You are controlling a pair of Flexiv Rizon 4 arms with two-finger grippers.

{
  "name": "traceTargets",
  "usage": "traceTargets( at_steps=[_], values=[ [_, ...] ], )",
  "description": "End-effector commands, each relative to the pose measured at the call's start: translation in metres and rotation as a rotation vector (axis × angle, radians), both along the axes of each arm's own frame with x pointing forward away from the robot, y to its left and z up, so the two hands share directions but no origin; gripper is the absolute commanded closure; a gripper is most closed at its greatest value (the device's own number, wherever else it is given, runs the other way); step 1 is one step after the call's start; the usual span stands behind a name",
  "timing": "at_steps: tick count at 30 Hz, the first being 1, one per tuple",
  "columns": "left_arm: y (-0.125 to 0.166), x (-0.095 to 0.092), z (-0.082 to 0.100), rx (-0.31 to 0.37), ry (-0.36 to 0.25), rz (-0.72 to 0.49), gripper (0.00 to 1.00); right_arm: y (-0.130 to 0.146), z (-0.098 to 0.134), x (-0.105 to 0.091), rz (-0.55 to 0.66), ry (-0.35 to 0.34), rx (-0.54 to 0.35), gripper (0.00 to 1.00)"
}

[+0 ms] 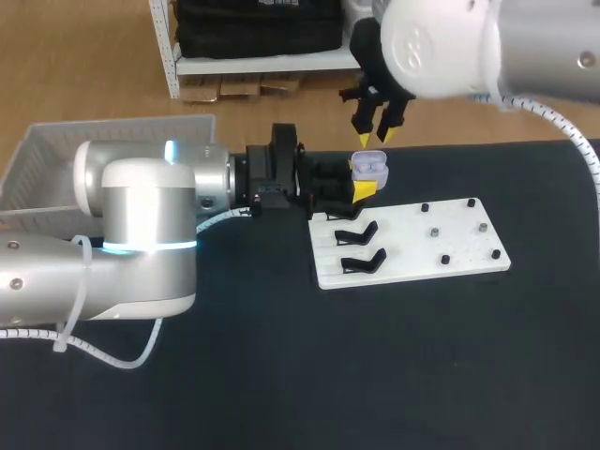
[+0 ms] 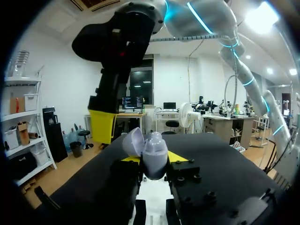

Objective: Pick up each earbud case from the left stands, insert the matching earbuds, close the lid, and place the case in the box.

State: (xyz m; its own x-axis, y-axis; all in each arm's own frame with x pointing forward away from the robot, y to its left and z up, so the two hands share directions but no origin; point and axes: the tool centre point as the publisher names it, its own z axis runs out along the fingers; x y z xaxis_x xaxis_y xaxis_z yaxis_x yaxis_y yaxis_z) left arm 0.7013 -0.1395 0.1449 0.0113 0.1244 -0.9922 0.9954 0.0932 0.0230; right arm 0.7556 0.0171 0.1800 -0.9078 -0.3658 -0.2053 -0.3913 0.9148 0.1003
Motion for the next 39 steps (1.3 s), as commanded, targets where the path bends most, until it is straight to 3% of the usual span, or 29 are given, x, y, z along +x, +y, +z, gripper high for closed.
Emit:
traceTargets(
  at_steps=[1,8,24,29,31,32,34,35,39],
  values=[
    [0.000,-0.002,-0.002,-0.008,-0.006,0.008,1.00,-0.006,0.003,-0.011,-0.005,-0.012,0.005,0.69],
    [0.000,-0.002,-0.002,-0.008,-0.006,0.008,1.00,-0.010,0.003,-0.026,-0.010,0.000,0.025,0.68],
    [0.000,-0.002,-0.002,-0.008,-0.006,0.008,1.00,-0.007,-0.002,-0.040,-0.003,0.020,0.041,0.67],
    [0.000,-0.002,-0.002,-0.008,-0.006,0.008,1.00,-0.016,0.014,-0.032,-0.054,-0.042,0.086,0.68],
    [0.000,-0.002,-0.002,-0.008,-0.006,0.008,1.00,-0.026,0.026,-0.028,-0.075,-0.082,0.150,0.67],
    [0.004,-0.001,0.000,-0.009,-0.013,0.013,1.00,-0.029,0.029,-0.027,-0.080,-0.094,0.167,0.65],
    [0.022,0.001,0.009,-0.023,-0.041,0.040,1.00,-0.041,0.036,-0.025,-0.096,-0.136,0.237,0.49],
    [0.031,0.002,0.012,-0.019,-0.053,0.051,1.00,-0.046,0.037,-0.024,-0.112,-0.147,0.263,0.02],
    [0.077,0.008,0.026,-0.022,-0.101,0.105,1.00,-0.051,0.037,-0.022,-0.137,-0.151,0.272,0.00]
  ],
)
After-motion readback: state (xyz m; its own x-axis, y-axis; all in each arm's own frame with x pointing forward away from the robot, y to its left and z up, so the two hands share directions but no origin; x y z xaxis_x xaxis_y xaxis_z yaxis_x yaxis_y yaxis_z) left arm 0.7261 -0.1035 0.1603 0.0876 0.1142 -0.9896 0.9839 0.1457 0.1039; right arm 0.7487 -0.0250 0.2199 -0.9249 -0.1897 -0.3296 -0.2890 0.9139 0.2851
